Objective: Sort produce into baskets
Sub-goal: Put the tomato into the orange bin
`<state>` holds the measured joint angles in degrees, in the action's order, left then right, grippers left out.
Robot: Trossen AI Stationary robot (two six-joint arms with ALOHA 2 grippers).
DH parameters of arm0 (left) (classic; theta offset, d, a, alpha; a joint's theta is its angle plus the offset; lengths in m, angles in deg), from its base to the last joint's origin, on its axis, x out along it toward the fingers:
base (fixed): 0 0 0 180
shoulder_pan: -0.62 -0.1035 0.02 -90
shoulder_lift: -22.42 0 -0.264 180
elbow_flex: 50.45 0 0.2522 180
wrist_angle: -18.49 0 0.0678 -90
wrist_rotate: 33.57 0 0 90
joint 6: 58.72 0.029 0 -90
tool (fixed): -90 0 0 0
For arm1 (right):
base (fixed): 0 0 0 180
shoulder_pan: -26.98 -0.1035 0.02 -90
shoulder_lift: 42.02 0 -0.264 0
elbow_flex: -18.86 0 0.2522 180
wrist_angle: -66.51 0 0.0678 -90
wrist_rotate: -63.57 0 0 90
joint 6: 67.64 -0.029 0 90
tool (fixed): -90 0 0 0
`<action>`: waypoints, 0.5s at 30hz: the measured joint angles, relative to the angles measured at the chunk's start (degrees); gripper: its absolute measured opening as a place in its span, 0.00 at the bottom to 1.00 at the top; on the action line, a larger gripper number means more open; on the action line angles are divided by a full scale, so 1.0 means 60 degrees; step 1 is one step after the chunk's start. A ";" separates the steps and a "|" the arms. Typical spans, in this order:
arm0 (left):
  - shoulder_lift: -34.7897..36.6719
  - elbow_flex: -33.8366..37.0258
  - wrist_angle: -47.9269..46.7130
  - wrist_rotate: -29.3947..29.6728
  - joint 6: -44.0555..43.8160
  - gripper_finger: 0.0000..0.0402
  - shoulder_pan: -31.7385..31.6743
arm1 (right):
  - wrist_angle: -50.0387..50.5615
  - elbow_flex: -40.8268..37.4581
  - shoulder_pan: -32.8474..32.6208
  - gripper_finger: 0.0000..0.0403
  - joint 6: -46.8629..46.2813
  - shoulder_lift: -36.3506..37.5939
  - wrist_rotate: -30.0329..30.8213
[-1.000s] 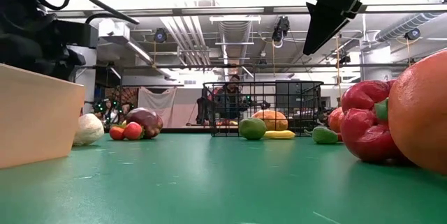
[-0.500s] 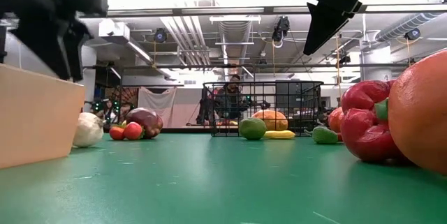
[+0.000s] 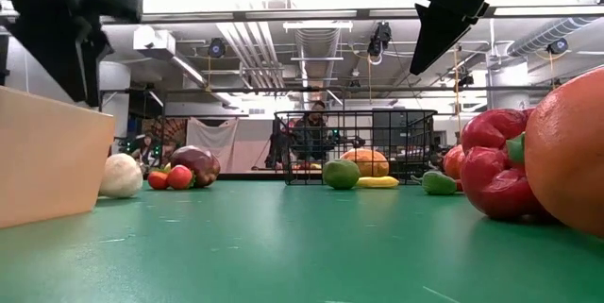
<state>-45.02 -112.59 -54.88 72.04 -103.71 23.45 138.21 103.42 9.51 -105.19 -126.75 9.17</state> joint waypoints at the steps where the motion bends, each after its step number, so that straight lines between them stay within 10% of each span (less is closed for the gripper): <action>1: 0.0000 0.0087 -0.0008 0.0045 -0.0333 0.62 -0.0002 | 0.0000 0.0000 0.0000 0.42 0.0007 -0.0002 0.0000; 15: -0.0038 0.0524 0.0408 -0.0174 -0.4375 0.87 0.0015 | -0.0029 0.0000 0.0000 0.42 0.0182 -0.0003 -0.0002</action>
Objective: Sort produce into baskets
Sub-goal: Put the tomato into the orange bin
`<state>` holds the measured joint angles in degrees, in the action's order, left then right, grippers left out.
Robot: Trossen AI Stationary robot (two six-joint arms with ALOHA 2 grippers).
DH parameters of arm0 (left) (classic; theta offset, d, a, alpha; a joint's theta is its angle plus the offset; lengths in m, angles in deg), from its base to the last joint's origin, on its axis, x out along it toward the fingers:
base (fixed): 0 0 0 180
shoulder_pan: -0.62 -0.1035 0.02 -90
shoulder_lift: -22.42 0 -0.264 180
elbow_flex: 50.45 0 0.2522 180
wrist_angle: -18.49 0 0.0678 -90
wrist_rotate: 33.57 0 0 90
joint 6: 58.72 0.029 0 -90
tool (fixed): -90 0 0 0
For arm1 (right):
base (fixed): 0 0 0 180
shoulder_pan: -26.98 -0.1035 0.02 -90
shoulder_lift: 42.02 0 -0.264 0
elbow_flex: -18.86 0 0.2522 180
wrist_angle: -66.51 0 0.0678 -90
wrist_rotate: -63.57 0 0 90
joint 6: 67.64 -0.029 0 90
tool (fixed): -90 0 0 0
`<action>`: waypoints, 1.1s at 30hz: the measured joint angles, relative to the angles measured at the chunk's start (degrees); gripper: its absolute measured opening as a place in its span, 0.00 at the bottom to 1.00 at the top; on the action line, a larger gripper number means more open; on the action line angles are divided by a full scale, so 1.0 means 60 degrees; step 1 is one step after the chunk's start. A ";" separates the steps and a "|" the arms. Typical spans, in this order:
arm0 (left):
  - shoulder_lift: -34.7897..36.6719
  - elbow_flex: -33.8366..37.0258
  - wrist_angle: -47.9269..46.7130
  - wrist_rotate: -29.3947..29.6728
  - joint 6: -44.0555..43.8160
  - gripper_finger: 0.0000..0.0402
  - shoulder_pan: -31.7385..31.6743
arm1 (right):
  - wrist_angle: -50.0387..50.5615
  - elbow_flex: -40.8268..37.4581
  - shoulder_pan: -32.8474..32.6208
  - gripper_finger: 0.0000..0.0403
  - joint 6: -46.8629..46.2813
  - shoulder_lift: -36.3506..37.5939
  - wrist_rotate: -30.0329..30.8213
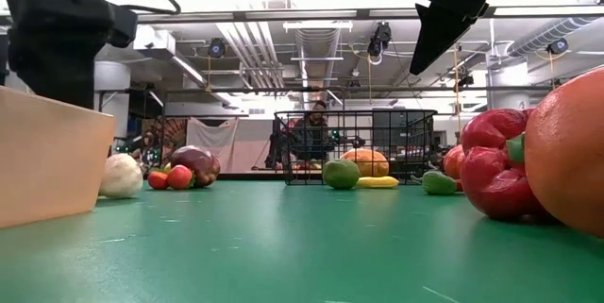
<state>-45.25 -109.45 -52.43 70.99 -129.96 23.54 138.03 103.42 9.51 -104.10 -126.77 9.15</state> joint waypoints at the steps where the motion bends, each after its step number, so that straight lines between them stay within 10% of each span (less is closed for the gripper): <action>1: -0.0042 0.0000 0.0027 -0.0003 -0.0048 0.87 0.0000 | -0.0009 0.0000 0.0000 0.42 -0.0001 0.0004 -0.0001; 25: -0.2021 0.0007 0.0196 -0.0027 0.0069 0.87 0.0000 | -0.0044 0.0000 0.0000 0.42 0.0010 0.0004 -0.0023; 33: -0.2235 0.0007 0.0262 -0.0094 0.0287 0.72 0.0000 | -0.0044 0.0000 0.0000 0.42 0.0010 0.0002 -0.0021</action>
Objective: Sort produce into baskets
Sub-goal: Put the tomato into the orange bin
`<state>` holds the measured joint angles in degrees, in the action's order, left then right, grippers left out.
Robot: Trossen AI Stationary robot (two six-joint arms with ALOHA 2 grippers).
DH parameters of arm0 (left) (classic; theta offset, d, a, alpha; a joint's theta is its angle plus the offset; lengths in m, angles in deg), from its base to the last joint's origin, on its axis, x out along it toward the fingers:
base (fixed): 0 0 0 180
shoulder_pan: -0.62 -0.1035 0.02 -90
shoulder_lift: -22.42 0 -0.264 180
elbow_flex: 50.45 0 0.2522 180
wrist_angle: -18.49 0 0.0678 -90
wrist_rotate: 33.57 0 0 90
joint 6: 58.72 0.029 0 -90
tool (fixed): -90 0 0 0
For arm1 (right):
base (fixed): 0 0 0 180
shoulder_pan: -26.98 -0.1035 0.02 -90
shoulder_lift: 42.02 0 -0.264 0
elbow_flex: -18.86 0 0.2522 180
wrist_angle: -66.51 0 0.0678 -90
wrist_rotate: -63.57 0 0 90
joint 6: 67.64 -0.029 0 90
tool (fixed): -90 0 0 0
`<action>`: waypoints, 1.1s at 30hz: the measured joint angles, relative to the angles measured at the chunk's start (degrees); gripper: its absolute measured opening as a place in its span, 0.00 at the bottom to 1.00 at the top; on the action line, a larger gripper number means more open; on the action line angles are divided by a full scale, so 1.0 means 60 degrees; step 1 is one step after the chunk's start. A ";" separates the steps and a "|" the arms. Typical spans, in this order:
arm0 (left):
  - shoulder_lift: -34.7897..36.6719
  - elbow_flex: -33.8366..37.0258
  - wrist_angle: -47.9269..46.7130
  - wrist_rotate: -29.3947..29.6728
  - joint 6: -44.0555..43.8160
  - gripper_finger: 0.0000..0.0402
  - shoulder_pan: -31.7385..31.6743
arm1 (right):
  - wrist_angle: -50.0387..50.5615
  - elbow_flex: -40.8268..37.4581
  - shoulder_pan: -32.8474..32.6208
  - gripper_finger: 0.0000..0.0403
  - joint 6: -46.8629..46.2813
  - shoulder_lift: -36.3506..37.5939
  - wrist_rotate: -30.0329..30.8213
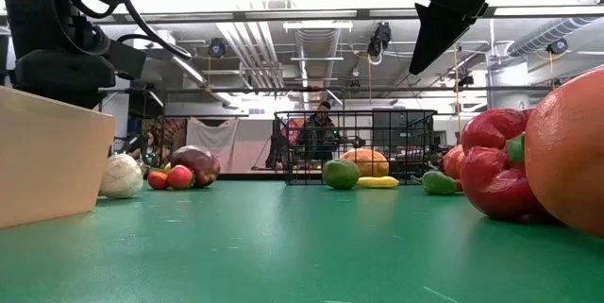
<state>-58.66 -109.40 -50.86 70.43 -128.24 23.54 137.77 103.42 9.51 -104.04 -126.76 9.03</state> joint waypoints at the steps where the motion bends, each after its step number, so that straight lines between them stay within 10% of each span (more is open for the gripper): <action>1: 0.0000 0.0000 0.0000 -0.0014 0.0001 0.70 0.0000 | 0.0000 0.0000 0.0000 0.42 0.0000 0.0000 -0.0002; 19: 0.0539 -0.2038 -0.2482 0.0167 0.1170 0.61 0.0192 | 0.0000 0.0000 0.0000 0.42 0.0000 0.0002 0.0006; 33: 0.0525 -0.4700 -0.2971 -0.1288 0.1913 0.60 0.3152 | -0.0060 0.0000 0.0000 0.42 -0.0004 0.0002 0.0009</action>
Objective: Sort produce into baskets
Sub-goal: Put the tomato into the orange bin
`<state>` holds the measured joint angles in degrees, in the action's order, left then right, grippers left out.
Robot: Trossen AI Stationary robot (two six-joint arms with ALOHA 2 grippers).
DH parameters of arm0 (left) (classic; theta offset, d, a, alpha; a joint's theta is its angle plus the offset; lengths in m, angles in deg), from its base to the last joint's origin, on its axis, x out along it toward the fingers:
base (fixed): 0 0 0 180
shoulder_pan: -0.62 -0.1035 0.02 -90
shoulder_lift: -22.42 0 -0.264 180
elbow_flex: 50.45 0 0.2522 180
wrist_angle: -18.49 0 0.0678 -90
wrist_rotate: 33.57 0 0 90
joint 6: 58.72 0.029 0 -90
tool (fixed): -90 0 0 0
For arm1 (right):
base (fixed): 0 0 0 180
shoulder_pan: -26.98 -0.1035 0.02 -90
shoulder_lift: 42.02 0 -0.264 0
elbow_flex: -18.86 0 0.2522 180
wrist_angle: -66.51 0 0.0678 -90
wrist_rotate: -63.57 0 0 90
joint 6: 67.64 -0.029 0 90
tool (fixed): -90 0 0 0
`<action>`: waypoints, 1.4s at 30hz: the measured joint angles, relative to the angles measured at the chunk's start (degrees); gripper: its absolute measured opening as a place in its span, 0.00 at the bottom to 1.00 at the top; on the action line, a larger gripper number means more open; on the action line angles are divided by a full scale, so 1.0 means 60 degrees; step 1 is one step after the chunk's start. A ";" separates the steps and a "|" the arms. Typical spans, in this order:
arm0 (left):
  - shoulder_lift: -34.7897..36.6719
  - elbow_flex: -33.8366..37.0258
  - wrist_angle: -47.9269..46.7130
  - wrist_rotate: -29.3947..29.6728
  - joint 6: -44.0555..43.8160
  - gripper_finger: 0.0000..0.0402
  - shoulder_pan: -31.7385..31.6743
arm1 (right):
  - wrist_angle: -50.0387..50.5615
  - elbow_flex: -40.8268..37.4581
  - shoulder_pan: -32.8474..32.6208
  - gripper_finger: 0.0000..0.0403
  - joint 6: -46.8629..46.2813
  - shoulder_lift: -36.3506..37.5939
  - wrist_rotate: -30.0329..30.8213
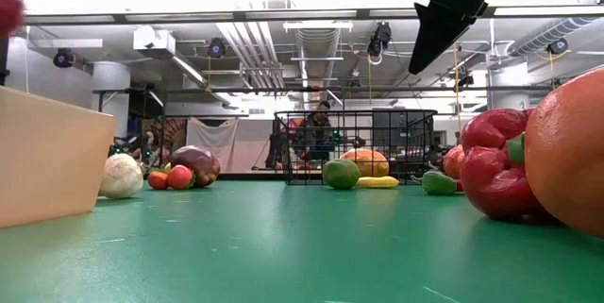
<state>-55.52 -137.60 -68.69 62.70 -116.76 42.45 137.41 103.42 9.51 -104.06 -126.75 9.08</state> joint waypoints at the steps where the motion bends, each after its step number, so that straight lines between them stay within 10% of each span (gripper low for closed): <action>1: 0.0000 -0.0090 0.0079 -0.0058 -0.0298 0.60 0.0247 | -0.0034 0.0000 0.0000 0.42 0.0000 0.0000 0.0000; 9: -0.0270 0.0151 0.0627 -0.0229 -0.2666 0.60 0.1589 | -0.0136 0.0000 0.0000 0.42 0.0000 0.0000 0.0000; 42: -0.1377 0.2026 0.2297 -0.1261 -0.3071 0.70 0.1577 | -0.0151 0.0000 0.0000 0.42 0.0004 -0.0002 -0.0022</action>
<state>-63.78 -125.45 -54.91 55.13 -135.19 51.91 136.50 103.42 9.51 -104.04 -126.76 8.95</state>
